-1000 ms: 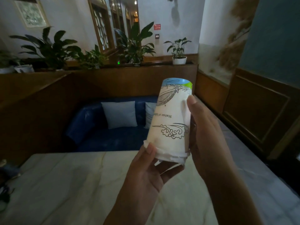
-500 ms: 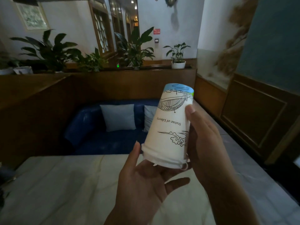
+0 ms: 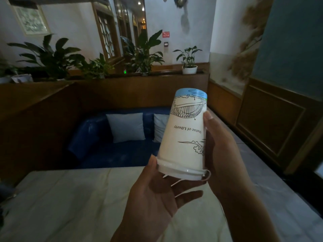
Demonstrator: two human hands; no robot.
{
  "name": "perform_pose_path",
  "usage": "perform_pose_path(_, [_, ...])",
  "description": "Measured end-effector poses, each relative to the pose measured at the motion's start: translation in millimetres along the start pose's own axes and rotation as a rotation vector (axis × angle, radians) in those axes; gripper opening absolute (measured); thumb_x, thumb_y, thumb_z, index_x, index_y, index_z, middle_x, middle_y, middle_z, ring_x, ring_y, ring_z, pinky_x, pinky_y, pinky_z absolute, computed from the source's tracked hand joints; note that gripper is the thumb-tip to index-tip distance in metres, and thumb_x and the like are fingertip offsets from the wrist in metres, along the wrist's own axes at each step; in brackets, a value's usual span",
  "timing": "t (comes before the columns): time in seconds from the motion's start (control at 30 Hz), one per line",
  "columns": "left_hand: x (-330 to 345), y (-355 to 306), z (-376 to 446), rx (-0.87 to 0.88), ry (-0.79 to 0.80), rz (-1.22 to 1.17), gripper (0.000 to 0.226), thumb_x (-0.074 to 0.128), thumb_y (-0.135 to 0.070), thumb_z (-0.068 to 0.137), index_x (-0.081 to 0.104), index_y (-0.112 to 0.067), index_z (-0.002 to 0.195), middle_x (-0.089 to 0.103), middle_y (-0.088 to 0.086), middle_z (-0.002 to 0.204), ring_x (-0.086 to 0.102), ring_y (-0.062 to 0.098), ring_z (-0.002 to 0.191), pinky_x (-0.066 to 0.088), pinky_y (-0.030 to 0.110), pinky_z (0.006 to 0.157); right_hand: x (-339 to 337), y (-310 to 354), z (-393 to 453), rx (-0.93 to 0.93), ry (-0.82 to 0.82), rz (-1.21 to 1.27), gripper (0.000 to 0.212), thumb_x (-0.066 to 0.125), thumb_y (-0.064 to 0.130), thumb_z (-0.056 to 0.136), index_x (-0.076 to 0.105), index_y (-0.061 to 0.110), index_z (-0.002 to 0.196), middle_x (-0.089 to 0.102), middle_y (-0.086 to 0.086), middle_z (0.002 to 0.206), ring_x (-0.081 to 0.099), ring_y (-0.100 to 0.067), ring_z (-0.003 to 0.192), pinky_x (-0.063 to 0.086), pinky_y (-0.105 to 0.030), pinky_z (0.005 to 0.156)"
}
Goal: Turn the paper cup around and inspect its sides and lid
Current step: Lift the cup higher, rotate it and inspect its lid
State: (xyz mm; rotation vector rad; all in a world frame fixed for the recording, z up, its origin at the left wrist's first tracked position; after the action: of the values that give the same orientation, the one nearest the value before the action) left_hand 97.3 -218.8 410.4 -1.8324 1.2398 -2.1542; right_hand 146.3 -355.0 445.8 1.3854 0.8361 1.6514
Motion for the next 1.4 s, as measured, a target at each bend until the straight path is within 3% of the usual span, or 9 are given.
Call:
perform_pose_path(0.17, [2, -1, -1, 0.017, 0.006, 0.018, 0.087, 0.091, -0.049, 0.048, 0.066, -0.008, 0.12, 0.057, 0.032, 0.13, 0.058, 0.051, 0.114, 0.056, 0.055, 0.083, 2, 2, -1, 0.0, -0.005, -0.008, 0.043, 0.057, 0.049, 0.095, 0.065, 0.026, 0.131, 0.08, -0.01, 0.117, 0.078, -0.031, 0.106, 0.061, -0.056, 0.09])
perform_pose_path(0.4, [-1, -1, 1, 0.061, -0.072, 0.028, 0.087, 0.097, -0.042, 0.033, 0.072, -0.009, 0.11, 0.063, 0.031, 0.122, 0.063, 0.052, 0.105, 0.058, 0.056, 0.073, -2, -3, -1, 0.036, -0.065, -0.086, 0.027, 0.051, 0.043, 0.104, 0.072, 0.03, 0.113, 0.083, -0.003, 0.102, 0.081, -0.021, 0.092, 0.064, -0.033, 0.068])
perform_pose_path(0.57, [-3, 1, 3, 0.124, -0.127, 0.05, 0.085, 0.098, -0.038, 0.033, 0.073, -0.011, 0.109, 0.065, 0.029, 0.12, 0.065, 0.048, 0.104, 0.059, 0.055, 0.072, 0, 1, -2, -0.006, -0.123, -0.186, 0.019, 0.052, 0.039, 0.104, 0.07, 0.037, 0.11, 0.082, 0.002, 0.104, 0.08, -0.016, 0.093, 0.065, -0.038, 0.077])
perform_pose_path(0.73, [-6, 0, 5, 0.24, -0.207, 0.117, 0.096, 0.099, -0.034, 0.025, 0.066, -0.01, 0.112, 0.071, 0.023, 0.113, 0.07, 0.042, 0.096, 0.06, 0.054, 0.073, 4, 4, -4, 0.029, -0.132, -0.19, 0.036, 0.047, 0.044, 0.106, 0.078, 0.043, 0.088, 0.082, 0.0, 0.103, 0.077, -0.023, 0.102, 0.06, -0.053, 0.095])
perform_pose_path(0.9, [-7, 2, 6, 0.364, -0.346, 0.342, 0.11, 0.097, -0.047, 0.02, 0.058, -0.019, 0.119, 0.073, 0.006, 0.113, 0.071, 0.028, 0.1, 0.061, 0.044, 0.074, 10, 9, -7, 0.069, -0.102, -0.2, 0.053, 0.052, 0.072, 0.079, 0.073, 0.032, 0.107, 0.081, -0.005, 0.108, 0.076, -0.028, 0.108, 0.054, -0.063, 0.1])
perform_pose_path(1.07, [-7, 2, 6, 0.494, -0.449, 0.649, 0.1, 0.089, -0.063, 0.02, 0.051, -0.042, 0.11, 0.064, -0.013, 0.114, 0.067, 0.009, 0.1, 0.056, 0.016, 0.063, 13, 10, -10, 0.012, -0.073, -0.17, 0.069, 0.063, 0.075, 0.05, 0.068, 0.035, 0.106, 0.082, 0.0, 0.1, 0.08, -0.023, 0.099, 0.06, -0.057, 0.094])
perform_pose_path(1.17, [-3, 1, 7, 0.526, -0.436, 0.721, 0.096, 0.088, -0.063, 0.021, 0.049, -0.042, 0.106, 0.063, -0.023, 0.106, 0.065, -0.001, 0.097, 0.053, 0.009, 0.059, 14, 10, -9, 0.018, -0.03, -0.156, 0.076, 0.066, 0.072, 0.048, 0.064, 0.034, 0.114, 0.083, 0.001, 0.098, 0.082, -0.022, 0.09, 0.065, -0.054, 0.085])
perform_pose_path(1.23, [-2, -1, 7, 0.558, -0.43, 0.75, 0.104, 0.088, -0.061, 0.016, 0.048, -0.036, 0.109, 0.061, -0.017, 0.11, 0.065, -0.006, 0.096, 0.055, 0.012, 0.062, 12, 10, -9, 0.02, -0.009, -0.129, 0.069, 0.066, 0.07, 0.054, 0.065, 0.035, 0.114, 0.083, -0.001, 0.098, 0.082, -0.024, 0.089, 0.066, -0.054, 0.081])
perform_pose_path(1.4, [-2, -6, 5, 0.388, -0.373, 0.272, 0.116, 0.087, -0.066, 0.017, 0.059, -0.022, 0.12, 0.071, 0.007, 0.117, 0.066, 0.032, 0.108, 0.054, 0.055, 0.084, 6, 11, -5, 0.029, 0.007, -0.039, 0.038, 0.06, 0.061, 0.072, 0.079, 0.036, 0.092, 0.084, -0.005, 0.095, 0.083, -0.022, 0.083, 0.067, -0.041, 0.068])
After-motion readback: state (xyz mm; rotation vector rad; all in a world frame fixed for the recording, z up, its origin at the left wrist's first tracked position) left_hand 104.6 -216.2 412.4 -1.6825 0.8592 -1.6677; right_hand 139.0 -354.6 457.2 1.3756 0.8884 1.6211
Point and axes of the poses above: each hand's wrist, its own z-axis towards the middle knuckle, its own x-axis out of the palm, y = z × x, the point moved 2 cm from there along z, towards the middle knuckle
